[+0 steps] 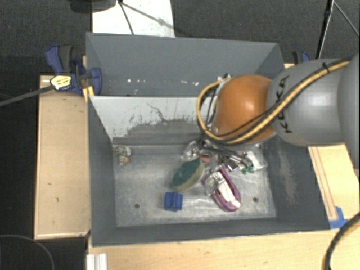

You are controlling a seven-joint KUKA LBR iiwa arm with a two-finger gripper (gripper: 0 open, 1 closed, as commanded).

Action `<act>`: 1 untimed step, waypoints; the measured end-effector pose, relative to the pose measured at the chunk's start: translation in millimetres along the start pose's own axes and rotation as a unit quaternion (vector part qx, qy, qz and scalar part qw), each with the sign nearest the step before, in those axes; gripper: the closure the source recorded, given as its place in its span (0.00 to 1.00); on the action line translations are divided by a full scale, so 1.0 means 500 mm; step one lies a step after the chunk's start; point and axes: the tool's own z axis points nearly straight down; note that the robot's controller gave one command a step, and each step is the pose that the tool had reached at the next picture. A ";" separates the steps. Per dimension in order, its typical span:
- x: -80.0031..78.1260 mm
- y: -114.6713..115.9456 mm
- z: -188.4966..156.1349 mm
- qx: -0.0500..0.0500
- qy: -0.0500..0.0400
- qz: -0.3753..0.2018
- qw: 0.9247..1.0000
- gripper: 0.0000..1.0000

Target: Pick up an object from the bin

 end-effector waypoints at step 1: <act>-0.053 0.006 0.063 0.001 -0.002 -0.054 0.999 0.00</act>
Offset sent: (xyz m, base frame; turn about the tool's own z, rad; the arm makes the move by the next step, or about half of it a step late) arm 0.0199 0.0151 -0.0350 -0.1093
